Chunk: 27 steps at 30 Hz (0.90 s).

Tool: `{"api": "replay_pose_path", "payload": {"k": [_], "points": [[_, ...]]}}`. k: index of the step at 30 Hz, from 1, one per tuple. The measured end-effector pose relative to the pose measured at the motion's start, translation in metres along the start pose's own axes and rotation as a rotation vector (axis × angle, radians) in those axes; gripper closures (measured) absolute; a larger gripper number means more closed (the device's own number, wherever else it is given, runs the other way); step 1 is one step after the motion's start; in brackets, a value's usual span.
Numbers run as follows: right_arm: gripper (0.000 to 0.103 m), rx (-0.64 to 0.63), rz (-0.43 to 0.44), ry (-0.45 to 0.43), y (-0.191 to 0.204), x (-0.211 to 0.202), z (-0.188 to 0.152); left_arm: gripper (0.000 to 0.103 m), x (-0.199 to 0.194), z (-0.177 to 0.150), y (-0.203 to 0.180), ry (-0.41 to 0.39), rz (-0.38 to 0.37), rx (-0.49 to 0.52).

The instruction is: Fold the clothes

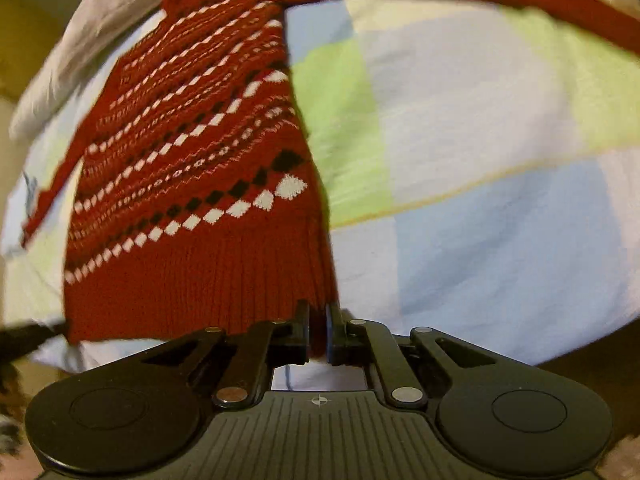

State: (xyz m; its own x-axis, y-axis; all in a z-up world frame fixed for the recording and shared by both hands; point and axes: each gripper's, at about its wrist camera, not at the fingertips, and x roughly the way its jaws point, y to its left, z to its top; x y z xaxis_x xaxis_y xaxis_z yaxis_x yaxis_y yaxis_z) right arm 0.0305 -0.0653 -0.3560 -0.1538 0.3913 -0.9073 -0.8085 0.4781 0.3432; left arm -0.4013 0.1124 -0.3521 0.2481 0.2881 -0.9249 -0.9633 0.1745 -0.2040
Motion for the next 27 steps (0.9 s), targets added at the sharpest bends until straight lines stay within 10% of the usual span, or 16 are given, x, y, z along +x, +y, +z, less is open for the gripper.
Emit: {"api": "replay_pose_path", "payload": {"k": [3, 15, 22, 26, 27], "points": [[0.081, -0.046, -0.089, -0.059, 0.008, -0.023, 0.013, 0.087, -0.019, 0.014, 0.017, -0.069, 0.001, -0.077], [0.081, -0.014, -0.124, -0.164, 0.084, 0.04, 0.098, 0.073, 0.007, 0.158, 0.184, -0.379, 0.099, -0.551], [0.081, -0.036, -0.223, -0.121, 0.139, 0.088, 0.104, 0.065, 0.042, 0.224, 0.272, -0.379, 0.11, -0.734], [0.081, -0.044, -0.265, -0.116, 0.159, 0.102, 0.106, 0.074, 0.056, 0.238, 0.288, -0.377, 0.17, -0.757], [0.081, -0.039, -0.27, -0.115, 0.161, 0.104, 0.105, 0.092, 0.055, 0.241, 0.287, -0.385, 0.189, -0.738]]}}
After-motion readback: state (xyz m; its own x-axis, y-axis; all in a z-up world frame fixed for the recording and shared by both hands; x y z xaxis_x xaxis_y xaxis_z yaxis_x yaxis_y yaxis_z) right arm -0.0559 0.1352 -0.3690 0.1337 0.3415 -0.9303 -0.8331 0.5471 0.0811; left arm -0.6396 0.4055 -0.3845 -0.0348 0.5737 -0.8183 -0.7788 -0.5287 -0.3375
